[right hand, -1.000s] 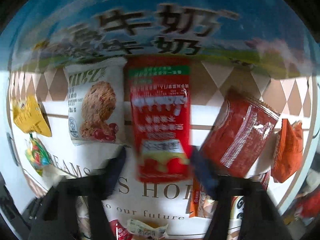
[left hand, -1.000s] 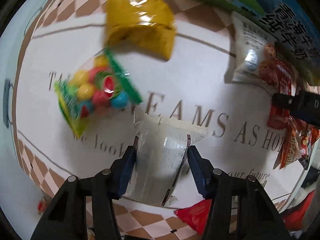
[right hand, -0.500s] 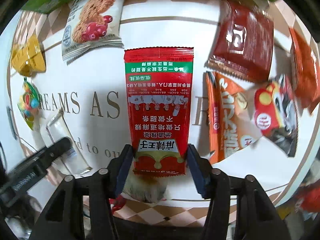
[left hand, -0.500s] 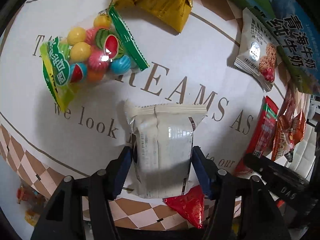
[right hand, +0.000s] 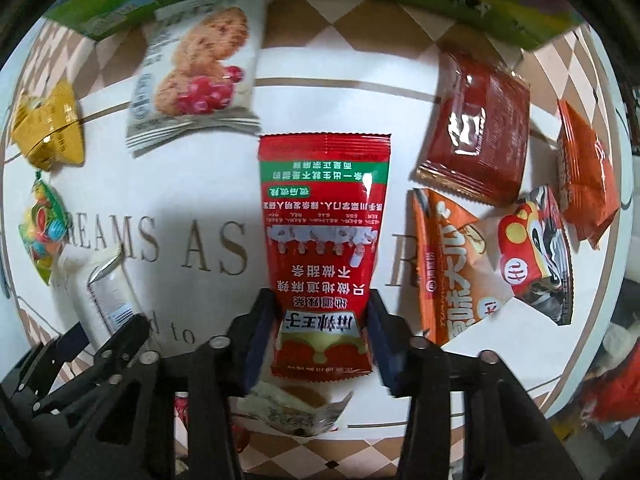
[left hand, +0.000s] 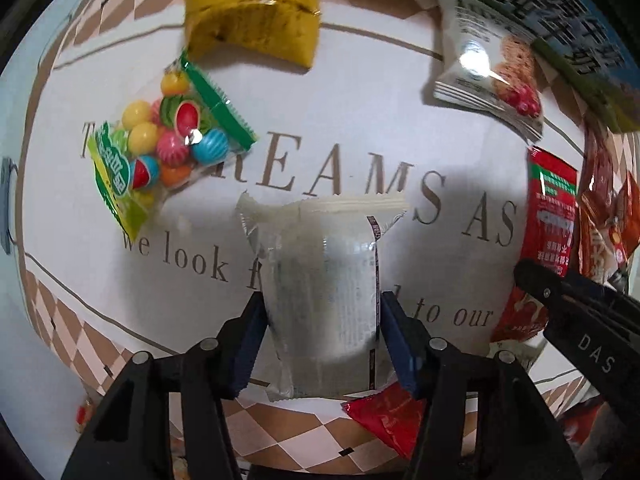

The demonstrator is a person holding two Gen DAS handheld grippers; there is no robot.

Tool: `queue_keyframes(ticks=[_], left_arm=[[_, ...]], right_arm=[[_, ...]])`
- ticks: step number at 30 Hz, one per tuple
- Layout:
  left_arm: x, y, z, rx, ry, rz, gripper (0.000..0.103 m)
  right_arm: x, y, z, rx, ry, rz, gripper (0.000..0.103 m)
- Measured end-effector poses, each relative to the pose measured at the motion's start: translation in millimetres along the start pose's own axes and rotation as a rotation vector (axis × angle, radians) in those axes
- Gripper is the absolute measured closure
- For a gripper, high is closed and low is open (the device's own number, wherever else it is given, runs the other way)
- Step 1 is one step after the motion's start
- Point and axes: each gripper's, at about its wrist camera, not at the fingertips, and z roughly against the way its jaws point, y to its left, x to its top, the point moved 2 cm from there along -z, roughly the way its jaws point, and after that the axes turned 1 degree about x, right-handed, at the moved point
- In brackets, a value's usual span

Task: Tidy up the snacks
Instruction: 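Carry both packets over the box and open the left tool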

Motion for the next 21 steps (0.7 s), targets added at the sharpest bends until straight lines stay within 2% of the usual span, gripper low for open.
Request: queue_keyframes(ticks=[4,10,14,15,19,21], left_arm=[[-0.6,-6.3,10.9,-0.011,-0.016,-0.016,0.051],[-1.0,-24.1,42.4,-0.030,-0.064,-0.033,0.051],[1.0,-35.9,72.2,-0.053,-0.109,-0.047,0.051],[9.9,-24.9,79.7,-0.054,-0.121,-0.053,0.051],[22.6,-33.2,117.4,-0.091,-0.175,-0.068,0.051],[29.6,-39.1,140.0,-0.118,-0.201,-0.078,0.051]], right_arm=[[-12.6,6.2,9.9,0.041,-0.001,-0.004,0.064],[-30.3,-18.9,50.4,0.096,-0.044,-0.002,0.067],[-35.8,-32.0,77.1,0.144,-0.078,-0.012,0.068],[-38.3,-35.2,85.1,0.156,-0.086,-0.013,0.068],[-49.2,-49.0,120.2,0.227,-0.125,-0.032,0.068],[-42.7,-63.0,144.4,0.266,-0.145,-0.034,0.068]])
